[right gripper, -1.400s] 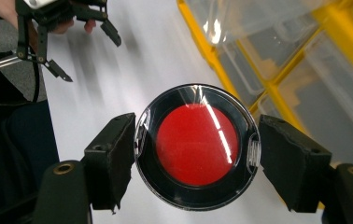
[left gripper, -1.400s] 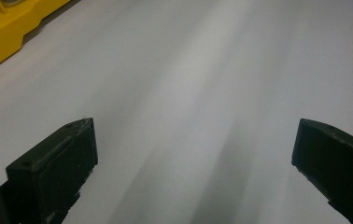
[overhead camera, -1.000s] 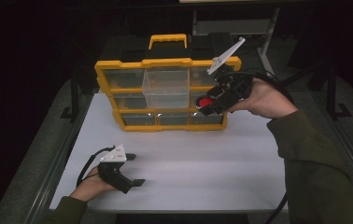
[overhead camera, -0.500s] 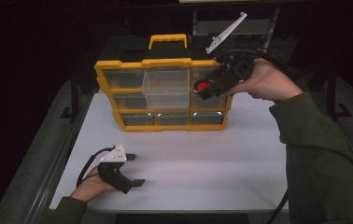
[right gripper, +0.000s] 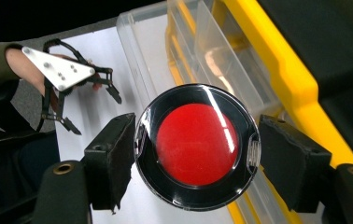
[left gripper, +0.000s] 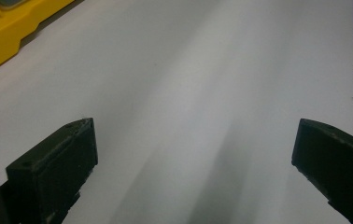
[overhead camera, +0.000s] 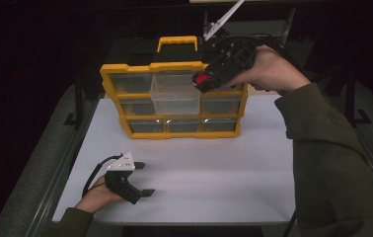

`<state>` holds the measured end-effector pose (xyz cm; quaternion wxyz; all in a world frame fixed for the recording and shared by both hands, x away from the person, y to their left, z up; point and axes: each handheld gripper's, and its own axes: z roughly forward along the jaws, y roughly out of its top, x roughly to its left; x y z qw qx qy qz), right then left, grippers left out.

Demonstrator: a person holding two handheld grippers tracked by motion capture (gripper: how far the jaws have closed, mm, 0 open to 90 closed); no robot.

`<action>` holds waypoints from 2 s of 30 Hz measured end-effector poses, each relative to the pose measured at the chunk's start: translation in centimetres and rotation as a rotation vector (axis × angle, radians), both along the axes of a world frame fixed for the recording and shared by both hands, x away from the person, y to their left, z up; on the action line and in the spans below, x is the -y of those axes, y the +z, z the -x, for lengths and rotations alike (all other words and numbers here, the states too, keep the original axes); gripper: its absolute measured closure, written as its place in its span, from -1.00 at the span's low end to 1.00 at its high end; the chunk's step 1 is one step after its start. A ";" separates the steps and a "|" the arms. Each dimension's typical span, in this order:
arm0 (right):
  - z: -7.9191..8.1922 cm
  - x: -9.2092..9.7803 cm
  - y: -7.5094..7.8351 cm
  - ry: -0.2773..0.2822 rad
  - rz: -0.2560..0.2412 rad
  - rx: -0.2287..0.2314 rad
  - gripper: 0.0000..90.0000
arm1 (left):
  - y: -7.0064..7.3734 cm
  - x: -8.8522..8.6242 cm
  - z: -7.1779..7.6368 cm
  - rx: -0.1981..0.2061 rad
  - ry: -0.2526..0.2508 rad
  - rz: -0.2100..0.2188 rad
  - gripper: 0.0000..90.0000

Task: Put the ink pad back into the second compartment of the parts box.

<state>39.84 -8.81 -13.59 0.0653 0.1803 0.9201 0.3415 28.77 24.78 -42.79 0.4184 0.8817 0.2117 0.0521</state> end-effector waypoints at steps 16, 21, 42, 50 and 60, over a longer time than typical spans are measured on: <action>-1.7 -4.9 -0.3 0.035 0.023 -0.013 -0.36 | 0.0 -0.3 0.3 0.004 0.005 0.008 -1.00; -2.5 -6.0 -0.8 0.032 0.039 -0.021 -0.36 | 0.0 -0.3 0.3 0.005 0.007 0.011 -1.00; -1.0 -2.5 -0.7 -0.007 -0.017 0.029 -0.49 | -0.1 -0.5 0.2 0.004 0.011 0.006 -1.00; 0.6 -0.6 -1.4 -0.011 -0.028 0.038 -0.54 | -0.2 -0.5 0.2 0.001 0.016 0.002 -1.00; 1.9 1.2 -4.2 -0.024 -0.029 0.050 -0.63 | -0.2 -0.5 0.2 -0.003 0.017 0.001 -1.00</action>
